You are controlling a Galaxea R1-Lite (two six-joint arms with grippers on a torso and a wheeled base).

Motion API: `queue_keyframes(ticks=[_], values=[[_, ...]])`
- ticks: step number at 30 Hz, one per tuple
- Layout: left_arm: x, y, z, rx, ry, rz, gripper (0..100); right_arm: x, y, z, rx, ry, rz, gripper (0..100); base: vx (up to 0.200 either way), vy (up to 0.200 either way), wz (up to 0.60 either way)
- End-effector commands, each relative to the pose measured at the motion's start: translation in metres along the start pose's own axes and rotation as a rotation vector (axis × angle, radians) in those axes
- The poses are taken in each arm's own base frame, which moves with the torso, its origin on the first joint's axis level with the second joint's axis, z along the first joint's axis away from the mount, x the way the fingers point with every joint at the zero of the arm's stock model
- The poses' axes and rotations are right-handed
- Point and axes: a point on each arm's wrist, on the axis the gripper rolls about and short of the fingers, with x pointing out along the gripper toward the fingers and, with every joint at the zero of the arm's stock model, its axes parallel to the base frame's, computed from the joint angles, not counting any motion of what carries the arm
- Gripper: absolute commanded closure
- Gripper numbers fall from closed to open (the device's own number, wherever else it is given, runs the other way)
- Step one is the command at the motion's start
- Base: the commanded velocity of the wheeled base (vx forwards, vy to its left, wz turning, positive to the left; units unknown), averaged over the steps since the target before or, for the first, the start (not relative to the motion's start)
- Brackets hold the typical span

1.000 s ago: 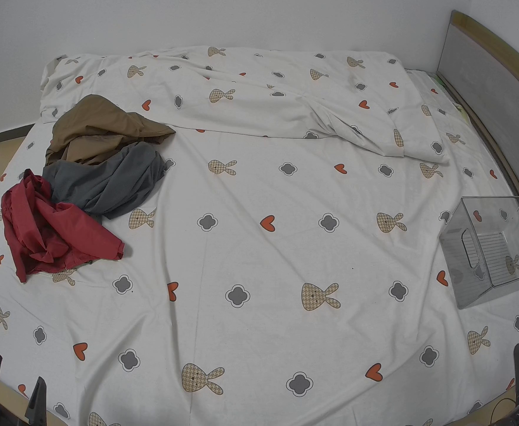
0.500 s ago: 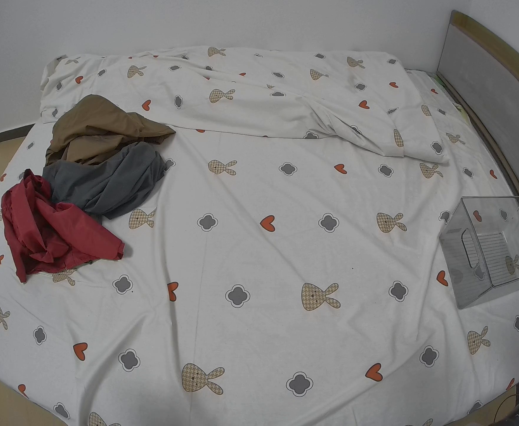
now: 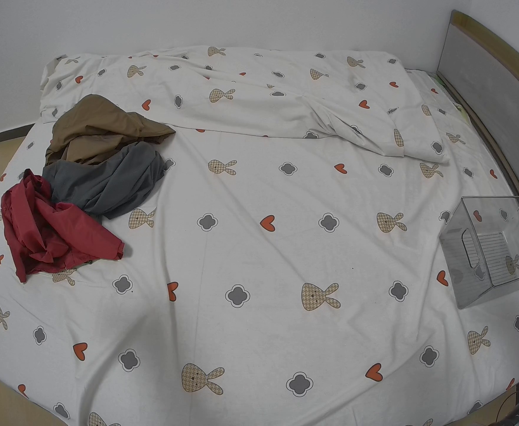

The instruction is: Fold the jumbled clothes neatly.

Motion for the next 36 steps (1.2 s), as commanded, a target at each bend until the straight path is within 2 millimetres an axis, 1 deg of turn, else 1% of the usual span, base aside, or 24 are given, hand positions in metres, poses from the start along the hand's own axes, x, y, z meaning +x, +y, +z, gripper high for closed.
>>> queue_keyframes(ticks=[1,4,6,7,13,14,15,16,17,18,19,21,24,26,28,31,33,34,36], values=[[0.208,0.103,0.032,-0.272,0.312,0.317,0,0.069,-0.001,-0.009,0.074,0.279,0.060,0,0.000,0.000,0.00],[0.234,0.120,0.023,-0.293,0.355,0.345,0,0.071,-0.001,-0.010,0.076,0.286,0.064,0,0.000,0.000,0.00],[0.235,0.121,0.023,-0.294,0.356,0.346,0,0.071,-0.001,-0.010,0.076,0.286,0.063,0,0.000,0.000,0.00],[0.257,0.135,0.015,-0.308,0.384,0.366,0,0.071,-0.002,-0.011,0.082,0.289,0.057,0,0.000,0.000,0.00],[0.309,0.158,-0.003,-0.315,0.417,0.430,0,0.069,-0.002,-0.014,0.079,0.292,0.054,0,0.000,0.000,0.00],[0.318,0.161,-0.005,-0.312,0.417,0.439,0,0.068,-0.002,-0.014,0.078,0.292,0.056,0,0.000,0.000,0.00],[0.319,0.161,-0.005,-0.311,0.415,0.442,0,0.068,-0.002,-0.014,0.078,0.292,0.056,0,0.000,0.000,0.00],[0.334,0.167,-0.007,-0.309,0.406,0.444,0,0.068,-0.002,-0.015,0.079,0.297,0.055,0,0.000,0.000,0.00],[0.339,0.168,-0.006,-0.307,0.399,0.440,0,0.068,-0.002,-0.015,0.079,0.297,0.055,0,0.000,0.000,0.00],[0.339,0.168,-0.006,-0.307,0.399,0.440,0,0.068,-0.002,-0.015,0.079,0.297,0.055,0,0.000,0.000,0.00],[0.351,0.168,-0.003,-0.302,0.375,0.427,0,0.068,-0.002,-0.016,0.079,0.300,0.054,0,0.000,0.000,0.00],[0.362,0.165,0.000,-0.294,0.352,0.399,0,0.068,-0.002,-0.015,0.079,0.297,0.055,0,0.000,0.000,0.00],[0.371,0.157,0.007,-0.294,0.329,0.316,0,0.067,-0.002,-0.015,0.078,0.294,0.057,0,0.000,0.000,0.00],[0.372,0.152,0.006,-0.308,0.340,0.271,0,0.067,-0.001,-0.015,0.078,0.296,0.058,0,0.000,0.000,0.00],[0.369,0.144,0.012,-0.350,0.340,0.187,0,0.068,-0.001,-0.016,0.077,0.298,0.059,0,0.000,0.000,0.00],[0.360,0.140,0.023,-0.355,0.316,0.144,0,0.068,-0.002,-0.016,0.078,0.299,0.059,0,0.000,0.000,0.00],[0.360,0.140,0.023,-0.355,0.316,0.144,0,0.068,-0.002,-0.016,0.078,0.299,0.059,0,0.000,0.000,0.00],[0.357,0.138,0.027,-0.348,0.307,0.119,0,0.070,-0.002,-0.016,0.080,0.305,0.063,0,0.000,0.000,0.00],[0.359,0.139,0.025,-0.345,0.306,0.116,0,0.070,-0.002,-0.016,0.080,0.307,0.063,0,0.000,0.000,0.00]])
